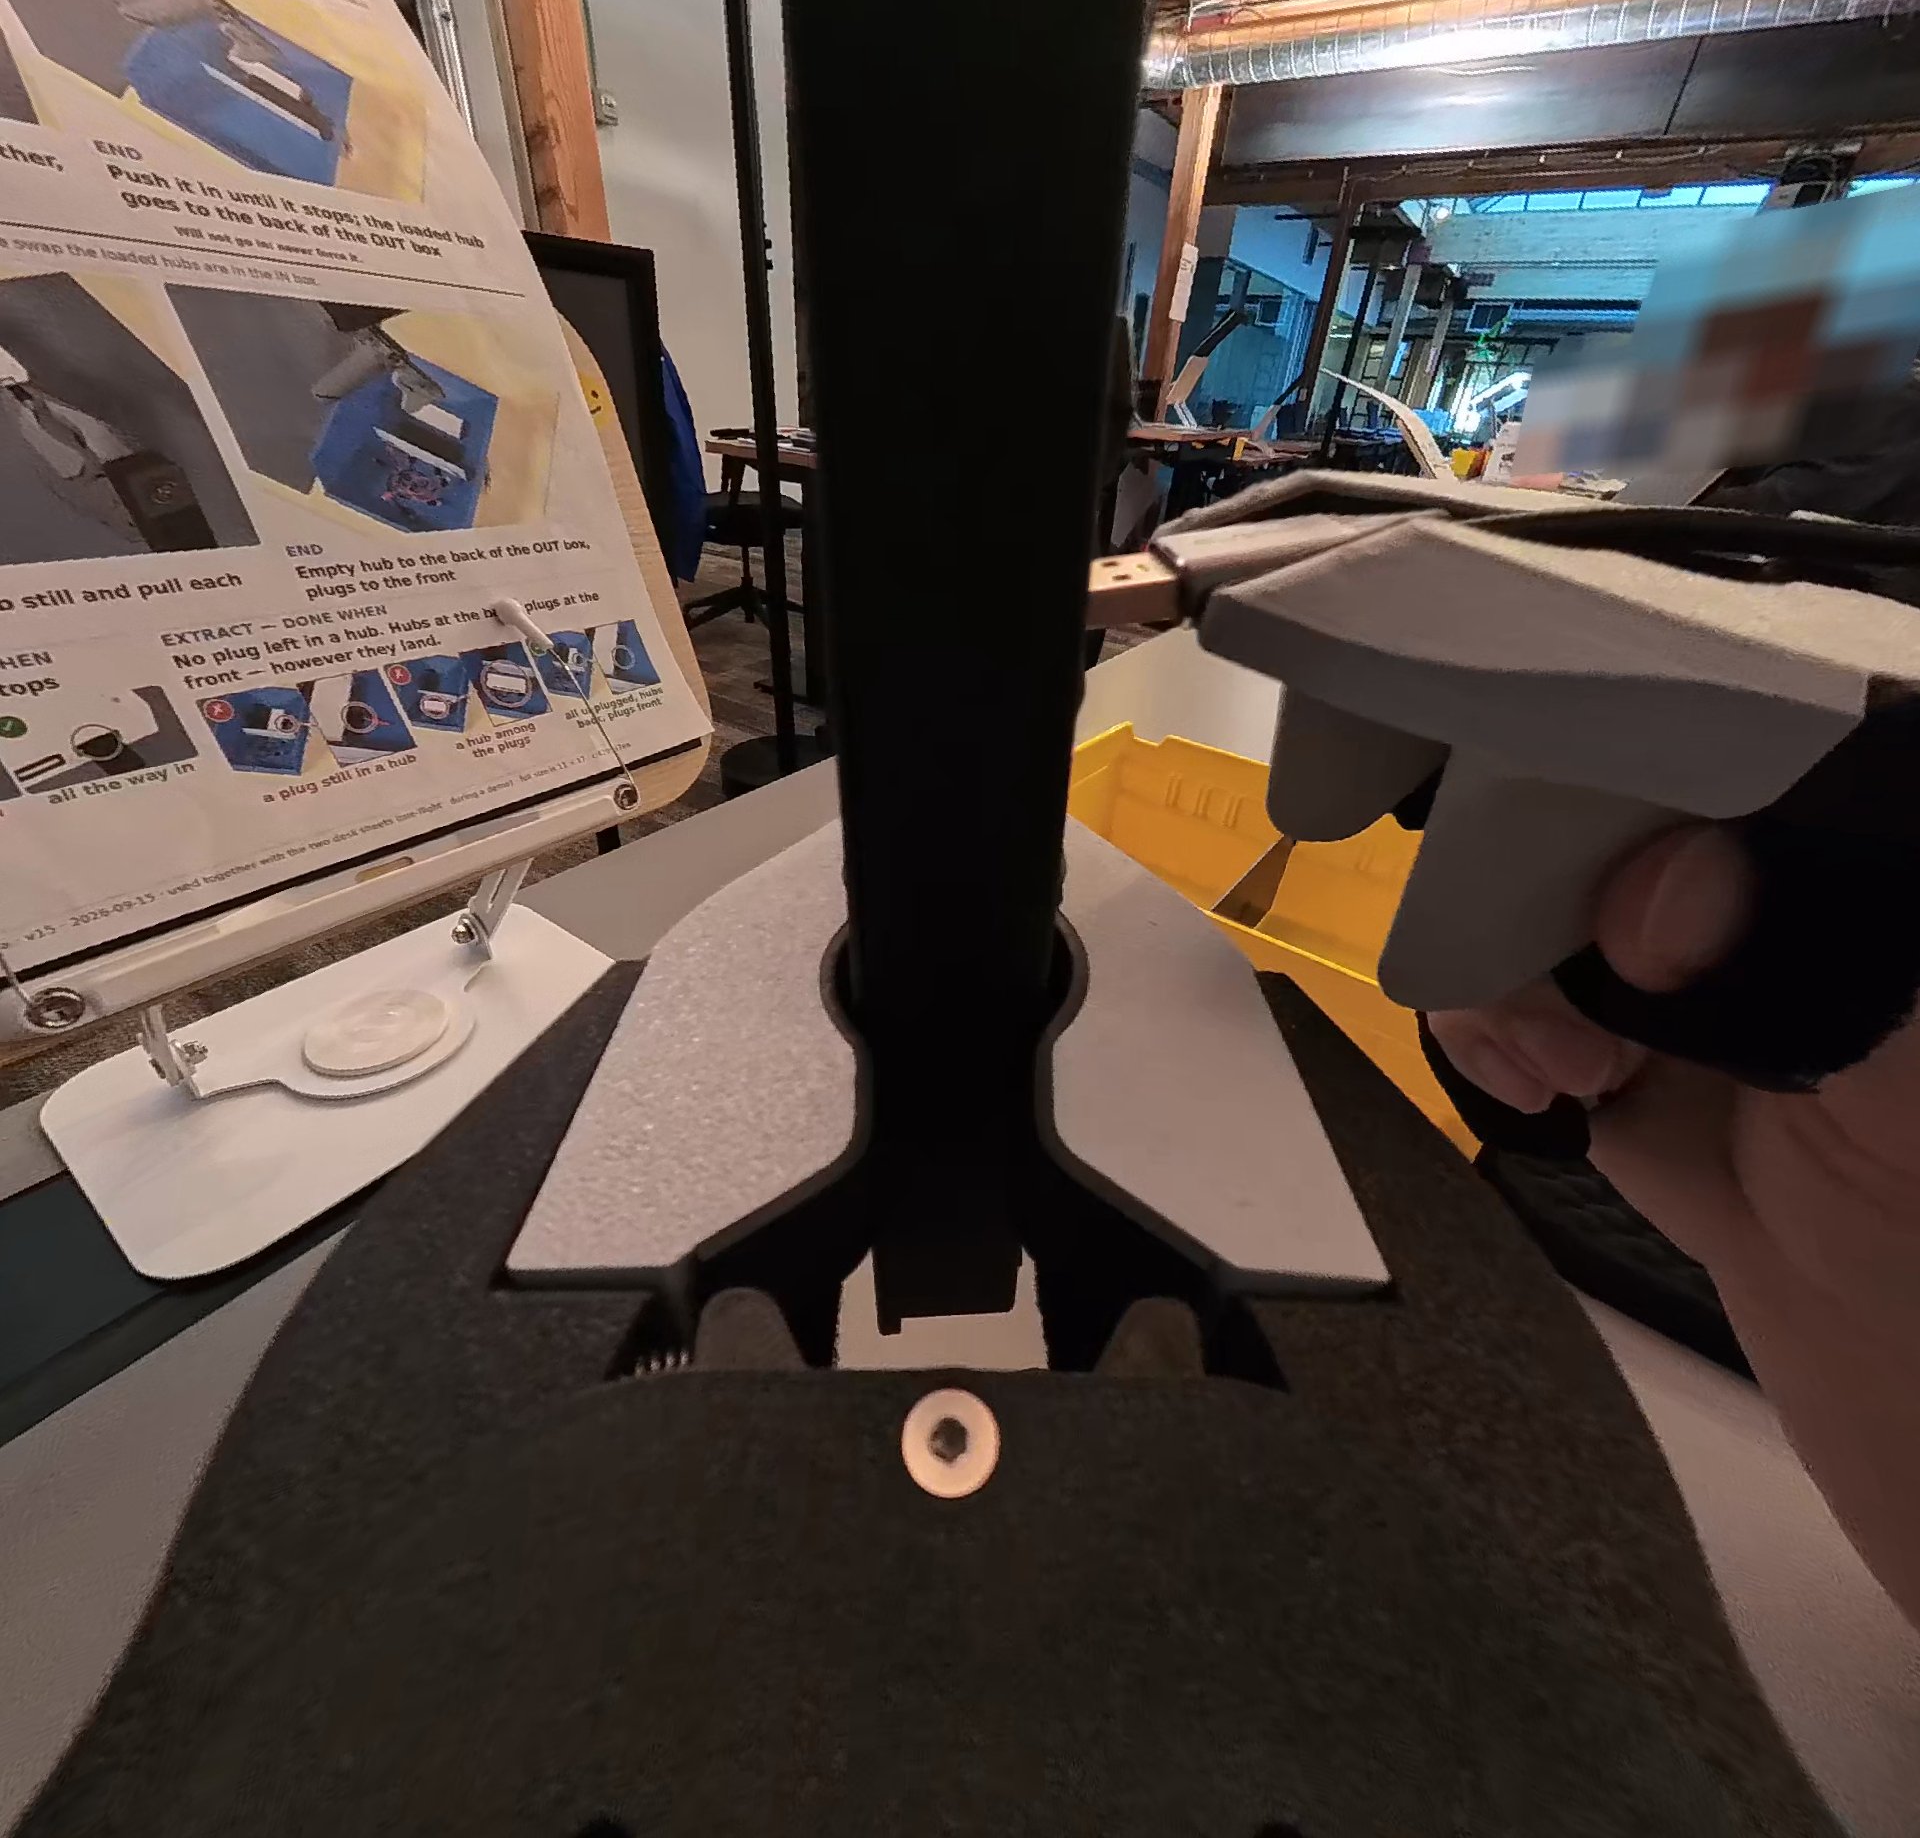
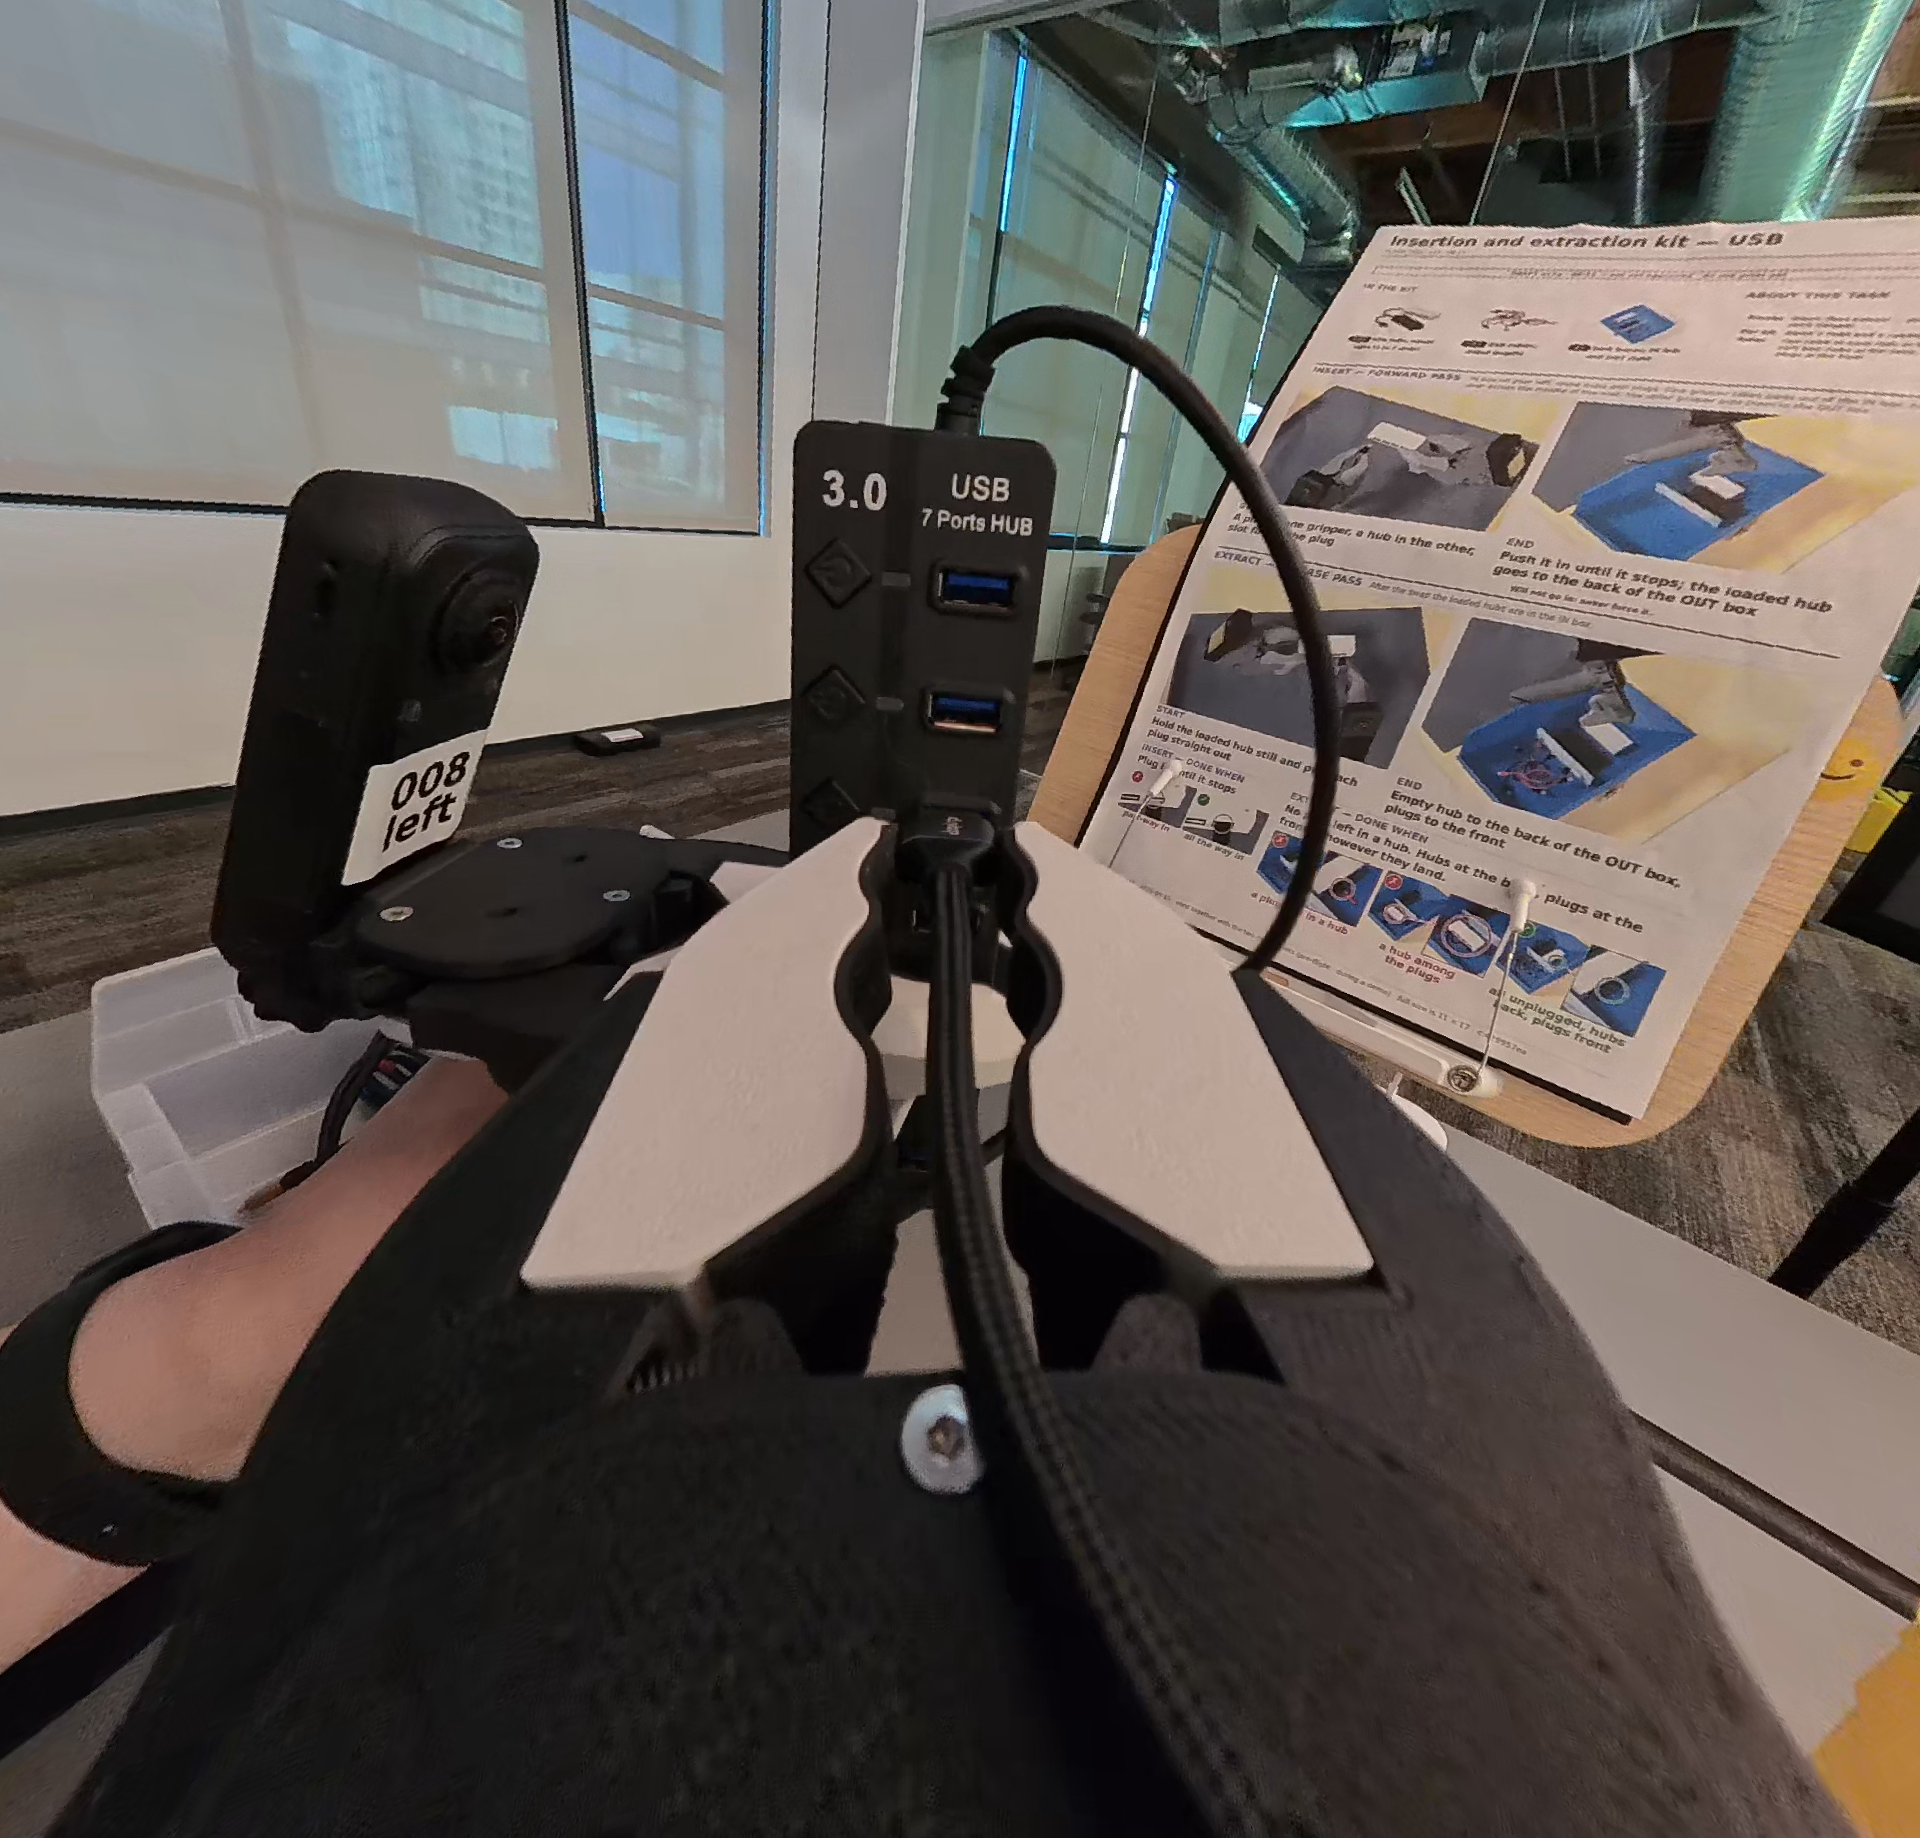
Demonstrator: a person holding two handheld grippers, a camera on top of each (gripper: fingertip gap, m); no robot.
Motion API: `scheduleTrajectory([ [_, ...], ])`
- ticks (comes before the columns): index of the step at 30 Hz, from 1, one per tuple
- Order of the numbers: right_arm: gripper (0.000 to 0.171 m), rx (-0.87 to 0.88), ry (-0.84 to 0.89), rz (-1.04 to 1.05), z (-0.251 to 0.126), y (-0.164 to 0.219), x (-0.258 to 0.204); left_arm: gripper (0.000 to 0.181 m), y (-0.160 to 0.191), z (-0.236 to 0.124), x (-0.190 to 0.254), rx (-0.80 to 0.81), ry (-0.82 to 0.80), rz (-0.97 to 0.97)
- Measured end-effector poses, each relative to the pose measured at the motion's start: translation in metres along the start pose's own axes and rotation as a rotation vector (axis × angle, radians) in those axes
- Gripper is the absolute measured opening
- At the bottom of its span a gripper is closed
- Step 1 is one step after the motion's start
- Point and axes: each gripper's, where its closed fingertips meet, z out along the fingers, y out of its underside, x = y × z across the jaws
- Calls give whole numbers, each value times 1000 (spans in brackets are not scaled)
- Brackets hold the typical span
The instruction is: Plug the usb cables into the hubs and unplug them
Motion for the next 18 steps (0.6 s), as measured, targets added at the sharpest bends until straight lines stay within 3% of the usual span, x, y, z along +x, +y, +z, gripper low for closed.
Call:
scheduleTrajectory([
  [18, 19, 56, 28, -32, -5, -8, 3, 26, 0, 1, 3, 6, 20, -27],
])
